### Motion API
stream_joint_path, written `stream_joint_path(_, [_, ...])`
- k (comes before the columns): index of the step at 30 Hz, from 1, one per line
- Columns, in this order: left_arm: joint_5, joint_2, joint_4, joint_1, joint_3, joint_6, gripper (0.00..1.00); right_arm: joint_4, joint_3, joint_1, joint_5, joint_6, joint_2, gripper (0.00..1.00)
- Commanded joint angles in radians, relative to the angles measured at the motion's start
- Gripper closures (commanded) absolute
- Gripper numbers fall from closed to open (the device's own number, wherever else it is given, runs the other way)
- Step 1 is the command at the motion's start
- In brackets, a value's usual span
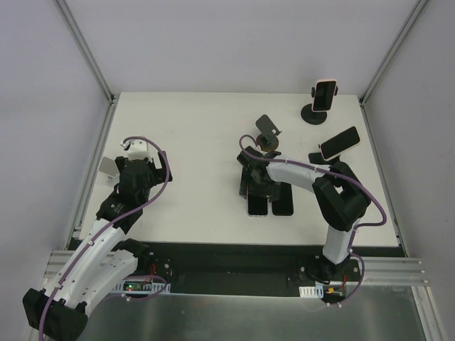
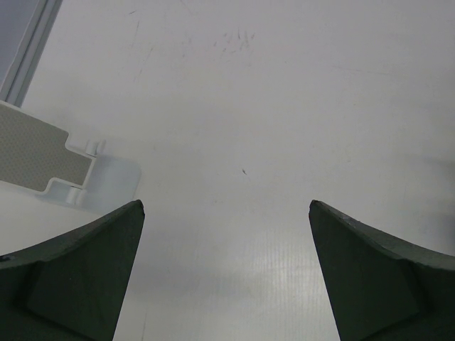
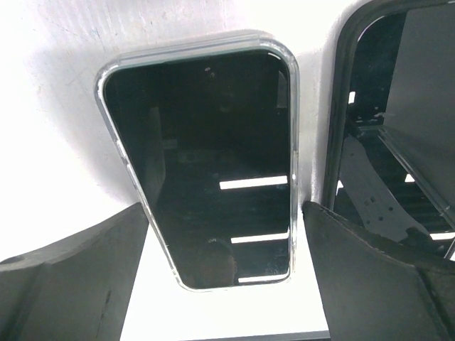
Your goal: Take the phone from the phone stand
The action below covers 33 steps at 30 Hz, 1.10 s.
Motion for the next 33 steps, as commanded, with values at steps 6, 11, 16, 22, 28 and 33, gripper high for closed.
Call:
stream_joint_path(6, [-0.024,-0.005,0.036,-0.008,-0.005,0.022,0.01,-0.047,0.048,-0.004,0.019,-0.019,-0.011,0.09])
stream_joint_path(11, [-0.027,-0.011,0.036,-0.008,-0.007,0.023,0.01,-0.035,0.048,-0.003,0.019,-0.032,0.012,0.15])
stream_joint_path(16, [-0.027,-0.011,0.036,-0.008,-0.007,0.025,0.01,-0.029,0.053,-0.004,0.017,-0.039,0.027,0.21])
stream_joint_path(22, [-0.029,-0.012,0.038,-0.008,-0.007,0.026,0.01,-0.029,0.060,-0.003,0.039,-0.056,0.036,0.27])
stream_joint_path(28, [-0.024,-0.014,0.039,-0.008,-0.008,0.026,0.01,-0.027,0.072,-0.009,0.056,-0.073,0.038,0.31])
stream_joint_path(33, [-0.025,-0.014,0.038,-0.008,-0.008,0.029,0.01,-0.026,0.082,-0.009,0.054,-0.082,0.017,0.26])
